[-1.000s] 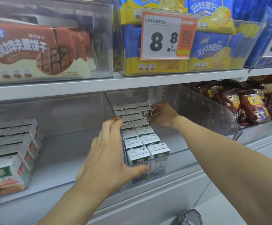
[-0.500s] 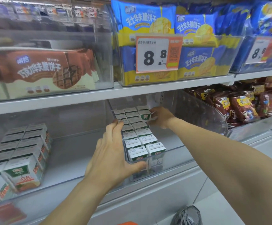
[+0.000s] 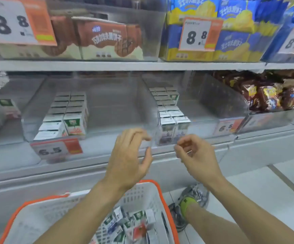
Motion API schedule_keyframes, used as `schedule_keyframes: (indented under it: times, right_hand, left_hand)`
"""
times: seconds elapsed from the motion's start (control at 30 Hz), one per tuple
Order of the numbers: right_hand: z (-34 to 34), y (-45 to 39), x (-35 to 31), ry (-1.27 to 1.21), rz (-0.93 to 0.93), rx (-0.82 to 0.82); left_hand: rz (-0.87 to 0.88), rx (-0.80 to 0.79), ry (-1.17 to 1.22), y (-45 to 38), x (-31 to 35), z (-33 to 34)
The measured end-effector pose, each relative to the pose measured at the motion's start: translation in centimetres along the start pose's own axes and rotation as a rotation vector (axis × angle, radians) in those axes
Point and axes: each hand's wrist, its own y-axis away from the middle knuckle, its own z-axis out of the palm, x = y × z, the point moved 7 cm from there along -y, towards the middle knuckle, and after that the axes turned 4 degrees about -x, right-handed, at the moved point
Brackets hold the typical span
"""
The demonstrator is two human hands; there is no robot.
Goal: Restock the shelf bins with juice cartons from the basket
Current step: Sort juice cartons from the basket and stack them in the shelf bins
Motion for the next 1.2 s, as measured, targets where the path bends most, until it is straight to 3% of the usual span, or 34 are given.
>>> schedule_keyframes:
  times: [0.2, 0.33, 0.43, 0.7, 0.77, 0.87, 0.97, 1.13, 1.2]
  right_hand:
    - [13.6, 10.1, 7.6, -0.025, 0.25, -0.475]
    - [19.8, 16.0, 12.5, 0.19, 0.294, -0.815]
    - [22.7, 19.5, 14.2, 0.327, 0.283, -1.074]
    - [27.0, 26.2, 15.0, 0.404, 0.293, -1.489]
    - [28.1, 27.1, 15.1, 0.5, 0.209, -1.527]
    - [29.9, 27.7, 15.1, 0.557, 0.15, -1.539]
    - [31.5, 28.2, 15.2, 0.616, 0.079, -1.565]
    - [32.4, 27.6, 15.3, 0.576, 0.172, -1.595]
    - [32.2, 26.9, 15.5, 0.524, 0.268, -1.585]
  left_hand:
    - [-0.536, -0.496, 0.1, 21.2, -8.1, 2.4]
    - [-0.832, -0.809, 0.046, 32.9, -11.5, 2.1]
    - [-1.0, -0.952, 0.026, 38.5, -11.7, 1.4]
    - [-0.999, -1.363, 0.024, 42.9, -12.4, 2.4]
    - [-0.995, -1.419, 0.014, 42.8, -13.2, 2.0]
    - [-1.005, -1.412, 0.022, 42.6, -14.1, 1.2]
    - [-1.13, -1.268, 0.166, 42.3, -14.8, 0.0]
    - [-1.443, -0.921, 0.567, 42.4, -15.7, -2.6]
    - [-1.653, -0.701, 0.759, 42.9, -16.0, -2.7]
